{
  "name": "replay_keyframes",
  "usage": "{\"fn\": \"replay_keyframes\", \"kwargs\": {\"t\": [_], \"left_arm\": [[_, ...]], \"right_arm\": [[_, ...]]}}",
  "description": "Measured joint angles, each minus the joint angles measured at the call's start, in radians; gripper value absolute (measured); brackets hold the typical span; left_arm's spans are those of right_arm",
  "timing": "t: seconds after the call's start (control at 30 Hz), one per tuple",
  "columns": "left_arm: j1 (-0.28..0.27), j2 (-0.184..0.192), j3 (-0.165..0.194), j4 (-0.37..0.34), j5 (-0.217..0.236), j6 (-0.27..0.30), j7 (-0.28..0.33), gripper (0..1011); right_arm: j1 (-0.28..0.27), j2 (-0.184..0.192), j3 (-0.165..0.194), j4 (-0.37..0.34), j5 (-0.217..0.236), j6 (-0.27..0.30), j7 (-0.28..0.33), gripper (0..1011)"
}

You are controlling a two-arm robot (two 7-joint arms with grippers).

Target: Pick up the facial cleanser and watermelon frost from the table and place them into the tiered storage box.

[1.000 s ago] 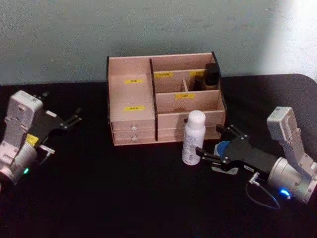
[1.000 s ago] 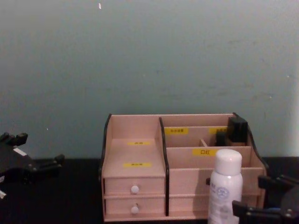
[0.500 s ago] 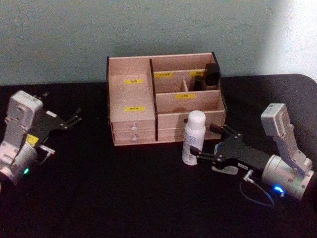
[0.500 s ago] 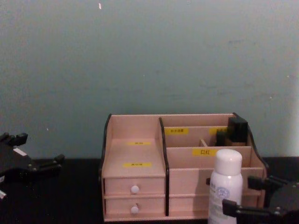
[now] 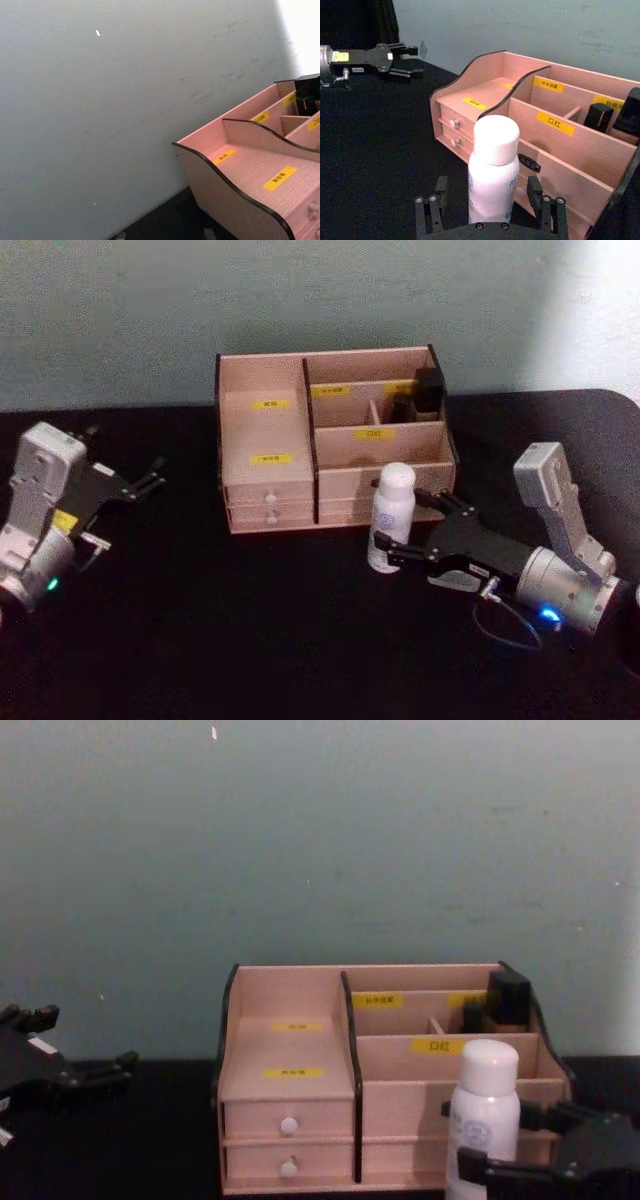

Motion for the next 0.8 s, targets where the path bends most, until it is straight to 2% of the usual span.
{"fn": "replay_keyframes", "kwargs": {"t": [0.8], "left_arm": [[0.000,0.000,0.000,0.000,0.000,0.000,0.000,1001]], "right_arm": [[0.053,-0.030,-0.025,0.060,-0.005,0.005,0.010,1003]]}}
